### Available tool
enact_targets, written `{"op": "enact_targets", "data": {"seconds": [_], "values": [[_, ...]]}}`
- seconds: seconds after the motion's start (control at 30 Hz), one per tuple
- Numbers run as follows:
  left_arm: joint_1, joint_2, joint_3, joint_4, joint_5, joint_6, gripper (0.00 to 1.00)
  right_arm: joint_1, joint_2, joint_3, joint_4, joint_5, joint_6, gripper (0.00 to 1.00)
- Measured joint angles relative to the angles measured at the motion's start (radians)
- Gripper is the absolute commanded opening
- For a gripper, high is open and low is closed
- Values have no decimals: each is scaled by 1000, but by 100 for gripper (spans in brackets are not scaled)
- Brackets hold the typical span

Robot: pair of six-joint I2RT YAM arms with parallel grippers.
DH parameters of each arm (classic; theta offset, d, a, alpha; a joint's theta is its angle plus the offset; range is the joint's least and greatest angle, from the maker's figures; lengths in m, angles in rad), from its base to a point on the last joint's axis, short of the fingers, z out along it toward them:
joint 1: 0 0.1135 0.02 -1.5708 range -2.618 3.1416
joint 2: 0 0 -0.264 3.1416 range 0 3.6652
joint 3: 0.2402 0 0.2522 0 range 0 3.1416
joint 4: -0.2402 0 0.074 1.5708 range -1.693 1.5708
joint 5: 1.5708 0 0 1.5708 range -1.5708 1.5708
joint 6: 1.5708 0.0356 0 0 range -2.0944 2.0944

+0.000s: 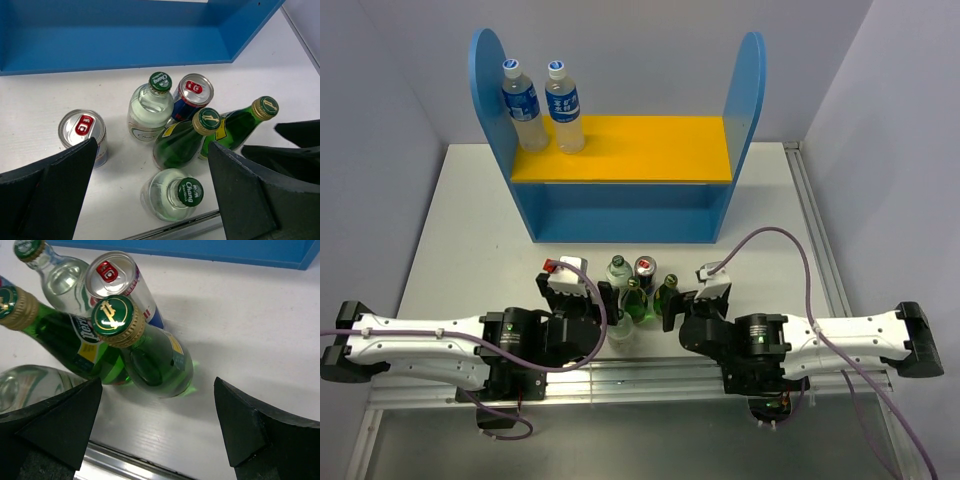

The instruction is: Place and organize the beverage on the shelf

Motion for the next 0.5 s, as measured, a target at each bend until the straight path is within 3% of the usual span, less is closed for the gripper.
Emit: {"op": "enact_targets", "data": {"seconds": [0.23, 0.5], "values": [[0, 17, -3, 51, 6, 41, 99, -111, 32, -113, 287, -72, -123, 100], [0, 20, -27, 65, 6, 47, 99, -175, 85, -127, 472, -71, -226, 94]]}}
